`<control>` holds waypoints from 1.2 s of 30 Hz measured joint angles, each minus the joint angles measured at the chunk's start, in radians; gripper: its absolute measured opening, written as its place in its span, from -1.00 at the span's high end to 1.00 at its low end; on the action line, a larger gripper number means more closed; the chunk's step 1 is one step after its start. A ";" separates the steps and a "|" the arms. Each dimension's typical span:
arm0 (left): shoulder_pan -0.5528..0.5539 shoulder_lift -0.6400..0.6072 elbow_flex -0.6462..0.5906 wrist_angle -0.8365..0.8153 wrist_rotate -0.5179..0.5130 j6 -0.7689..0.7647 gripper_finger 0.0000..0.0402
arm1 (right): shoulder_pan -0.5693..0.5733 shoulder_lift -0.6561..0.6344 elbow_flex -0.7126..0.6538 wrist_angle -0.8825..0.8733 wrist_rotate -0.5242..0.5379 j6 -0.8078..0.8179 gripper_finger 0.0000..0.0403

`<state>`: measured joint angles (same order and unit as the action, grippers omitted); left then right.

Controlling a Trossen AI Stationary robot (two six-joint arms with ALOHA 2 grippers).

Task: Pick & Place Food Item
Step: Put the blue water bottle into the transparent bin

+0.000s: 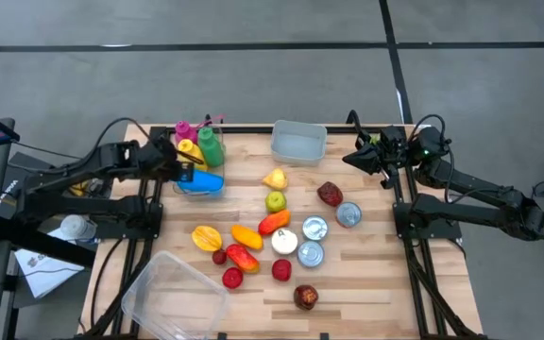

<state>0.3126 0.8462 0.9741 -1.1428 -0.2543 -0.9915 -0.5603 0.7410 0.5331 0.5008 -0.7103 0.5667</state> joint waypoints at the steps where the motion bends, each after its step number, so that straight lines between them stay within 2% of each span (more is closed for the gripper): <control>1: 0.000 0.014 0.015 -0.007 0.005 0.010 1.00 | 0.000 0.000 0.000 0.000 0.000 0.000 0.99; 6: 0.000 0.082 0.063 -0.037 0.009 0.051 1.00 | 0.000 0.000 0.000 0.000 0.000 0.000 0.99; 15: 0.000 0.133 0.064 -0.040 0.009 0.082 1.00 | 0.000 0.000 0.000 0.000 0.000 0.000 0.99; 21: 0.000 0.115 0.064 -0.048 0.057 0.246 0.94 | 0.000 0.000 0.000 -0.004 0.000 0.000 0.99; 25: 0.001 0.117 0.064 -0.057 0.071 0.271 0.74 | 0.000 0.000 0.000 -0.028 0.000 -0.001 0.99; 28: 0.001 0.135 0.064 -0.080 0.086 0.358 0.52 | 0.000 0.000 0.000 -0.039 0.000 -0.001 0.99; 32: 0.025 0.176 0.072 -0.115 0.116 0.363 0.18 | 0.000 0.000 0.000 -0.055 0.000 -0.017 0.99; 36: 0.068 0.264 0.137 -0.241 0.168 0.364 -0.11 | -0.006 0.000 0.000 -0.053 0.000 -0.020 0.99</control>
<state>0.3805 1.1100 1.1108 -1.3835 -0.0865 -0.6273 -0.5659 0.7406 0.5331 0.4477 -0.7101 0.5465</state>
